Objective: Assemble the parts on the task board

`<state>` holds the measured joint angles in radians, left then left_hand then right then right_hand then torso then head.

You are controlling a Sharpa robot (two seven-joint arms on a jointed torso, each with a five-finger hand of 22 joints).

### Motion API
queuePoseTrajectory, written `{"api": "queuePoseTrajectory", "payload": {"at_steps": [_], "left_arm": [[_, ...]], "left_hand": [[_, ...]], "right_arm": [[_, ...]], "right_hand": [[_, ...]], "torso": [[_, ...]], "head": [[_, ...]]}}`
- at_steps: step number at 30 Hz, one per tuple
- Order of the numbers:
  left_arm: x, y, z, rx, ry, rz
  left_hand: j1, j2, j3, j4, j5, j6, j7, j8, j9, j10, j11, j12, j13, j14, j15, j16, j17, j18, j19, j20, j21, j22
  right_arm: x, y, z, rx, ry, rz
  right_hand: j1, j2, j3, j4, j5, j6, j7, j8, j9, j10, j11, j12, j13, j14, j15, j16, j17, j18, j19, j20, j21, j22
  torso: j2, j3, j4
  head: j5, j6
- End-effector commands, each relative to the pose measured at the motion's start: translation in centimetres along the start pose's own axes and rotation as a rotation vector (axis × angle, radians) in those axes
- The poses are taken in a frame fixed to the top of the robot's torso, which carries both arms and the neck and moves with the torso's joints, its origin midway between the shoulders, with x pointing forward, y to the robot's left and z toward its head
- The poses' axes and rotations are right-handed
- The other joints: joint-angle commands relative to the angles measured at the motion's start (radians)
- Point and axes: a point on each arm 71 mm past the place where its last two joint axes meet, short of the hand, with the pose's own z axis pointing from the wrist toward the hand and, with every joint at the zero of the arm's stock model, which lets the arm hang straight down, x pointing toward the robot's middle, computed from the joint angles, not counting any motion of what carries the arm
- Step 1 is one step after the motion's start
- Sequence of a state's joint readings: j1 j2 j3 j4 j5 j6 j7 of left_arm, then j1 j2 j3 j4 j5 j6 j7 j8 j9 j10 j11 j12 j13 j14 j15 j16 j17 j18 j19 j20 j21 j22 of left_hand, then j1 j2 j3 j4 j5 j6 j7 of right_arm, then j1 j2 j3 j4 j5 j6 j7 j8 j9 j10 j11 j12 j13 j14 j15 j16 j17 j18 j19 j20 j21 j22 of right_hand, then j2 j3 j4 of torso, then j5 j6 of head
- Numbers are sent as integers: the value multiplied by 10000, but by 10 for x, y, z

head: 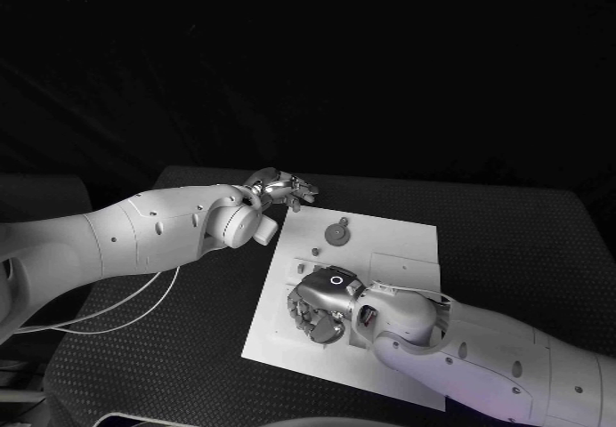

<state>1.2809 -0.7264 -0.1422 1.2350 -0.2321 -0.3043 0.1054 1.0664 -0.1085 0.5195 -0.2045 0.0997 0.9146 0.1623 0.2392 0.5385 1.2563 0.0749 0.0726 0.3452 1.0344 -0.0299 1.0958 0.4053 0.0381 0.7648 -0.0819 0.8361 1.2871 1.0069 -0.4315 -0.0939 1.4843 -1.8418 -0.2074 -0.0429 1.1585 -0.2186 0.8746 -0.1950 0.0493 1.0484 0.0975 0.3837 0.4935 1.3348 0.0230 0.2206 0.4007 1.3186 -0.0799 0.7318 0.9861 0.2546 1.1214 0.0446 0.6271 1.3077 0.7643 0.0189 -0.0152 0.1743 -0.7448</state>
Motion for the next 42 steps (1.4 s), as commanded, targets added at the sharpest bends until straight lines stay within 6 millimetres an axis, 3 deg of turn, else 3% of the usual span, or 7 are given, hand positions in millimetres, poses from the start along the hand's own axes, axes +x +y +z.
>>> {"api": "queuePoseTrajectory", "payload": {"at_steps": [1, 42], "left_arm": [[2, -2, 0, 71, 160, -68], [2, -2, 0, 65, 150, -69]], "left_hand": [[-123, 1, -35, 18, 17, -47, -9, 38, -14, 30, 16, 10, 14, 49, -4, -35, 17, -57, 67, -455, -44, 9], [-124, -1, -32, 20, 19, -55, -8, 47, -24, 23, 18, 5, 14, 49, -2, -43, 29, -57, 67, -455, -54, 19]], "right_arm": [[4, 1, 0, -94, 223, -102], [16, -9, 3, 288, 545, -157]], "right_hand": [[-25, 74, -13, -65, -8, 127, -38, 28, 291, -44, -8, 22, 14, -7, -43, 32, 16, 72, -28, -61, 50, 212], [-71, 114, -10, -119, -8, 116, -32, 3, 306, -67, -3, -3, 84, -9, -38, 38, 27, 72, -53, -54, 72, 208]], "torso": [[-1, -5, 1], [-1, -7, -1]], "head": [[19, -17], [62, -76]]}}
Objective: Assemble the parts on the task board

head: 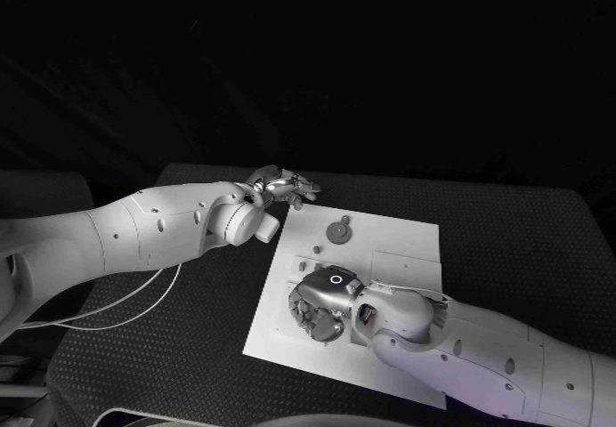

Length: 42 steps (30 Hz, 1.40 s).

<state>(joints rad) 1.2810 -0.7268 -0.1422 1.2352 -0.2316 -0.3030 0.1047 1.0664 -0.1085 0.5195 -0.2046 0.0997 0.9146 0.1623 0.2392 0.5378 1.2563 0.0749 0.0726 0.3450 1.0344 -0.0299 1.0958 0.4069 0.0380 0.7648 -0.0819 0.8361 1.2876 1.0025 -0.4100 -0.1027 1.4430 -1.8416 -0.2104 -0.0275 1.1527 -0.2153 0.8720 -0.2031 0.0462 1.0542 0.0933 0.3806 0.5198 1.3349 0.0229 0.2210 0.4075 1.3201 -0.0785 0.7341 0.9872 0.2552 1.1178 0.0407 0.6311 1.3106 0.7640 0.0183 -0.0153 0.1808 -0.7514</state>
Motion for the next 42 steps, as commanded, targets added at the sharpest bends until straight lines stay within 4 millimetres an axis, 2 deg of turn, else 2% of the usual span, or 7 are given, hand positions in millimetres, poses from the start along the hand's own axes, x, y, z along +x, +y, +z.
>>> {"api": "queuePoseTrajectory", "payload": {"at_steps": [1, 11, 19, 21, 23, 28, 42], "left_arm": [[2, -2, 0, 74, 135, -62], [1, -1, 0, 63, 117, -62], [0, -1, -1, 44, 118, -64], [0, 0, -1, -2, 139, -65], [0, 0, -1, -23, 180, -69], [0, 0, -1, -23, 173, -69], [-2, 0, -1, -25, 122, -64]], "left_hand": [[-125, -1, -32, 20, 19, -55, -8, 48, -17, 23, 18, 5, 16, 49, -2, -44, 14, -57, 67, -455, -55, 15], [-139, -4, -37, 29, 11, -59, -6, 50, -21, 20, 20, 3, 17, 49, -1, -47, 18, -59, 67, -453, -59, 17], [-140, -7, -38, 30, 8, -61, -6, 51, -23, 19, 20, 2, 17, 48, 0, -49, 20, -59, 66, -453, -61, 19], [-140, -5, -37, 31, 8, -61, -6, 51, -23, 19, 20, 2, 17, 48, 0, -49, 20, -59, 67, -453, -62, 19], [-145, 2, -36, 37, 6, -59, -9, 55, -25, 11, 23, -2, 16, 47, 1, -51, 22, -59, 67, -453, -63, 21], [-153, -7, -41, 40, -2, -63, -8, 56, -28, -5, 28, -10, 12, 44, 5, -55, 25, -60, 66, -452, -66, 24], [-150, -12, -39, 39, -6, -72, -6, 55, -33, -15, 30, -14, 11, 42, 7, -58, 29, -58, 66, -452, -70, 28]], "right_arm": [[9, -6, -2, 310, 430, -130], [9, -7, -3, 364, 457, 83], [11, -8, -3, 400, 633, 70], [12, -9, -3, 447, 701, 94], [11, -10, -3, 478, 659, 92], [11, -11, -4, 557, 559, 53], [9, -12, -5, 578, 337, 1]], "right_hand": [[-16, 79, 17, -40, 23, 55, 11, 32, 43, -71, -1, -9, 19, -25, -53, 15, 16, 66, -20, -14, 33, 178], [-194, -93, -114, -119, 46, -165, 112, -145, 11, -314, 95, -194, 91, -105, 35, -52, -22, 66, -163, 51, 27, 172], [-425, -267, -548, -277, 156, -325, 193, -314, -30, -464, 181, -360, 173, -208, 118, -114, -72, 66, -315, 123, 49, 179], [-629, -352, -856, -348, 394, -452, 251, -411, -57, -590, 225, -464, 192, -295, 185, -142, -87, 66, -409, 155, 46, 178], [-999, -361, -1490, -460, 849, -731, 378, -585, -116, -832, 354, -632, 193, -450, 249, -125, -64, 65, -559, 202, 66, 202], [-1095, -329, -2158, -630, 1001, -964, 491, -754, -203, -1031, 427, -810, 240, -749, 355, 47, -45, 66, -829, 288, 149, 199], [-1077, -407, -2320, -620, 1107, -1062, 542, -831, -251, -1097, 463, -887, 295, -863, 388, 163, -89, 66, -922, 324, 204, 193]], "torso": [[2, -1, 0], [-1, -3, -1], [1, 2, -4], [4, 5, -6], [-1, 2, -7], [0, 3, -6], [2, 4, 3]], "head": [[-3, -11], [-8, -18], [-26, -19], [-26, -25], [-32, -15], [-37, -16], [-42, -21]]}}
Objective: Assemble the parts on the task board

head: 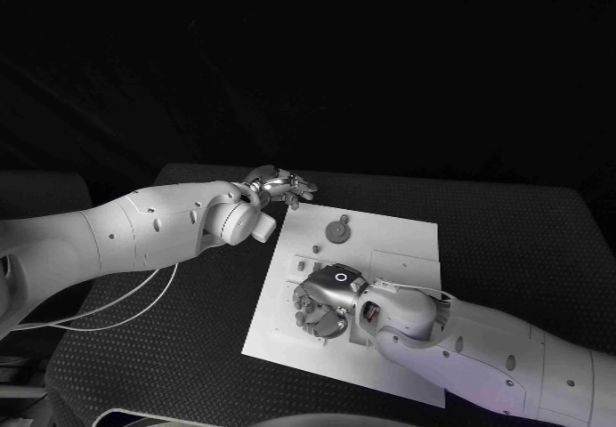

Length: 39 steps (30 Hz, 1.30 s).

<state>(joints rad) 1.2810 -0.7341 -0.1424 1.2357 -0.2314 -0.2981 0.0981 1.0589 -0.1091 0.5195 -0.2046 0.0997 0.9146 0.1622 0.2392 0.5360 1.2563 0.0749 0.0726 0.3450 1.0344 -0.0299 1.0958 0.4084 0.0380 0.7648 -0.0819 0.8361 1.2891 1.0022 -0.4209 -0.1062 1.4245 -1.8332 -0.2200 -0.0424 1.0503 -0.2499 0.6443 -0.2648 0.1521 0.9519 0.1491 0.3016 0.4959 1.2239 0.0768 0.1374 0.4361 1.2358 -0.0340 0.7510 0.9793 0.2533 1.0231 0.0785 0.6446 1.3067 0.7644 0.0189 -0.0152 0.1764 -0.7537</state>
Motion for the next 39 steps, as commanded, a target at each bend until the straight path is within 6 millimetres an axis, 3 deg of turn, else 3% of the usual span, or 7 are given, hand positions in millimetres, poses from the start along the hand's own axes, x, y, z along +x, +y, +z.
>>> {"api": "queuePoseTrajectory", "payload": {"at_steps": [1, 5, 11, 16, 33, 36, 39], "left_arm": [[2, -2, 0, 66, 147, -62], [2, -2, 0, 65, 139, -60], [1, -2, 0, 75, 119, -58], [0, -1, 0, 66, 90, -55], [-2, -1, 0, 73, 4, -44], [-2, -1, 0, 76, -14, -42], [-2, -1, 1, 89, -16, -39]], "left_hand": [[-74, -7, -39, 38, -6, -74, -5, 55, -16, -16, 30, -14, 11, 42, 7, -59, 15, -58, 66, -452, -70, 14], [-73, -7, -38, 38, -6, -76, -5, 55, -17, -17, 31, -14, 11, 43, 7, -59, 16, -57, 66, -452, -71, 15], [-71, -9, -37, 37, -7, -79, -3, 55, -19, -18, 31, -14, 11, 42, 8, -60, 18, -57, 66, -451, -72, 16], [-70, -11, -37, 36, -8, -80, -3, 56, -20, -19, 31, -14, 12, 43, 8, -61, 19, -56, 66, -451, -73, 17], [-62, -16, -35, 32, -8, -80, -3, 61, -23, -18, 31, -12, 13, 43, 8, -63, 24, -55, 67, -451, -76, 22], [-60, -17, -34, 31, -8, -80, -3, 62, -23, -18, 31, -11, 13, 43, 8, -63, 25, -54, 67, -451, -76, 22], [-58, -17, -33, 30, -7, -79, -4, 63, -24, -16, 31, -10, 14, 44, 8, -63, 26, -54, 68, -451, -77, 23]], "right_arm": [[5, 0, 0, 137, 243, -21], [3, 1, -1, 110, 21, 132], [0, 2, -7, 28, -299, 576], [-4, 1, -13, -26, -667, 936], [-29, -7, -26, -22, -1569, 2082], [-37, -12, -30, 70, -1754, 2444], [-47, -26, -38, 469, -1752, 3276]], "right_hand": [[-50, -67, -49, -4, 50, -44, -14, -45, -14, 8, -76, -56, 13, -26, -55, -1, -13, 85, 19, -54, 72, 232], [-45, -107, -83, -1, 49, -100, 10, -81, -33, -64, -54, -106, 16, -67, -35, 21, -34, 85, -16, -44, 77, 227], [-205, -297, -513, 28, 138, -689, 255, -394, -204, -942, 269, -684, -275, -305, 261, 205, -98, 85, -215, 30, 133, 233], [-315, -396, -828, 83, 69, -918, 203, -472, -280, -1702, 450, -751, -685, -362, 432, 381, -135, 85, -238, 22, 200, 222], [-200, -399, -1051, 382, 143, -945, 25, -323, -312, -1980, 311, -668, -1534, -177, 292, 1324, -204, 85, 58, -214, 875, 247], [-22, -334, -925, 421, 51, -912, 61, -286, -314, -1805, 333, -610, -1603, -104, 310, 1465, -250, 85, 142, -278, 994, 239], [482, -169, -413, 449, -392, -801, 88, -216, -317, -1430, 347, -460, -1651, -99, 323, 1579, -354, 85, 170, -317, 1071, 218]], "torso": [[-2, -2, 2], [-6, -5, 1], [-9, -8, 0], [-5, -6, -11], [-2, 3, -4], [-5, 8, -5], [-16, 3, -16]], "head": [[2, 2], [-5, 12], [-21, 32], [-39, 65], [-87, 168], [-101, 186], [-140, 232]]}}
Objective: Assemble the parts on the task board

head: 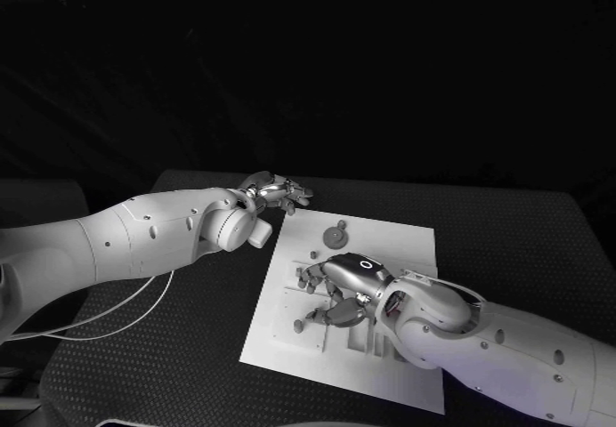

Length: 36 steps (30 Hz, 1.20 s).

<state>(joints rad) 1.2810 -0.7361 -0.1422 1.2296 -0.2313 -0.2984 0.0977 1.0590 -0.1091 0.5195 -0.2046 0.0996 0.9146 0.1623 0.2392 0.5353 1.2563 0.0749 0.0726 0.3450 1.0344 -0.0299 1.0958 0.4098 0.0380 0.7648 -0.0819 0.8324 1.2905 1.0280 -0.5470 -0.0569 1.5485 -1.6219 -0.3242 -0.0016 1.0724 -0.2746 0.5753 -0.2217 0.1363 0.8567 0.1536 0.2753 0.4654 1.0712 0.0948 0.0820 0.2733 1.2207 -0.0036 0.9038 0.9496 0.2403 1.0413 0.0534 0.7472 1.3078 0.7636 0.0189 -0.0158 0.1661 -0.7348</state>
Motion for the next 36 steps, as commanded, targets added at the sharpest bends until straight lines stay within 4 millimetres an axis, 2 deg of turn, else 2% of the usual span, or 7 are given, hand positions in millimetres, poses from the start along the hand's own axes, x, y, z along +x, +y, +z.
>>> {"api": "queuePoseTrajectory", "payload": {"at_steps": [1, 5, 12, 24, 29, 34, 36], "left_arm": [[1, -2, 1, 111, 64, -48], [0, -1, 1, 104, 19, -41], [-6, 1, 2, 86, -124, -72], [-9, 5, 2, 5, -162, -100], [-7, 8, 2, -48, -98, -120], [-4, 11, 1, -116, -4, -145], [-4, 12, 1, -127, 7, -149]], "left_hand": [[-59, -16, -32, 30, -7, -78, -4, 64, -16, -16, 30, -10, 14, 44, 8, -63, 12, -54, 68, -450, -39, 10], [-60, -14, -32, 31, -6, -76, -4, 67, -16, -13, 30, -7, 15, 45, 8, -64, 14, -54, 69, -450, -40, 11], [-65, -13, -34, 35, -5, -68, -8, 75, -16, -6, 29, -3, 17, 39, 8, -69, 15, -56, 67, -448, -42, 14], [-69, -6, -33, 39, 1, -64, -10, 81, -18, 0, 28, 1, 20, 33, 8, -75, 18, -57, 64, -446, -45, 19], [-69, -1, -32, 41, 3, -64, -10, 82, -19, 2, 27, 2, 21, 34, 8, -75, 19, -57, 64, -446, -46, 20], [-74, 5, -33, 45, 4, -63, -10, 84, -20, 4, 27, 3, 21, 36, 7, -75, 21, -58, 65, -445, -46, 22], [-77, 8, -34, 47, 5, -63, -10, 85, -20, 4, 27, 3, 22, 36, 7, -75, 22, -59, 65, -445, -46, 23]], "right_arm": [[-16, -12, -6, 439, -166, 1492], [-43, -31, -24, 847, -397, 1347], [-72, -66, -64, 2665, -12, 2758], [-59, -110, -117, 6019, 3120, 4083], [-41, -115, -136, 7456, 4800, 5131], [-38, -114, -143, 8005, 4586, 5733], [-32, -110, -147, 8089, 5025, 5717]], "right_hand": [[507, 141, 557, 1, -339, 200, 56, 72, -15, 300, 147, 206, -13, 34, 4, 71, -99, 214, -27, -72, 47, 198], [799, 226, 1675, 148, -419, 400, 193, 149, -58, 1033, -57, 674, 68, -152, -186, 110, -336, 215, -188, 54, 38, 192], [476, 257, 1673, 345, -734, 643, 58, 336, 131, 1376, -328, 1808, 946, -419, -433, 246, -708, 215, -397, 140, 93, 161], [-279, 126, 1662, 1093, -885, 663, -212, 700, 1401, -396, -716, 7571, 4733, -208, -780, 1148, -539, 215, -99, 47, 232, 241], [-1590, 478, 1328, 2207, -879, 423, -235, 548, 1517, -287, -761, 8229, 5064, -111, -845, 1636, -200, 214, 81, -107, 566, 228], [-1904, 363, 1399, 2484, -882, 405, -325, 503, 1695, 175, -860, 9227, 5542, 151, -939, 2375, 342, 215, 348, -385, 1090, 260], [-2043, 301, 1381, 2557, -897, 481, -400, 496, 1772, 625, -912, 10320, 6201, 457, -1025, 3019, 773, 215, 759, -602, 1583, 265]], "torso": [[-14, 4, -15], [-32, 8, -43], [-151, 50, -199], [-434, 134, -453], [-498, 155, -456], [-537, 153, -441], [-606, 68, -330]], "head": [[-50, 52], [-77, 152], [-333, 248], [-777, 173], [-869, 65], [-993, -49], [-1151, -140]]}}
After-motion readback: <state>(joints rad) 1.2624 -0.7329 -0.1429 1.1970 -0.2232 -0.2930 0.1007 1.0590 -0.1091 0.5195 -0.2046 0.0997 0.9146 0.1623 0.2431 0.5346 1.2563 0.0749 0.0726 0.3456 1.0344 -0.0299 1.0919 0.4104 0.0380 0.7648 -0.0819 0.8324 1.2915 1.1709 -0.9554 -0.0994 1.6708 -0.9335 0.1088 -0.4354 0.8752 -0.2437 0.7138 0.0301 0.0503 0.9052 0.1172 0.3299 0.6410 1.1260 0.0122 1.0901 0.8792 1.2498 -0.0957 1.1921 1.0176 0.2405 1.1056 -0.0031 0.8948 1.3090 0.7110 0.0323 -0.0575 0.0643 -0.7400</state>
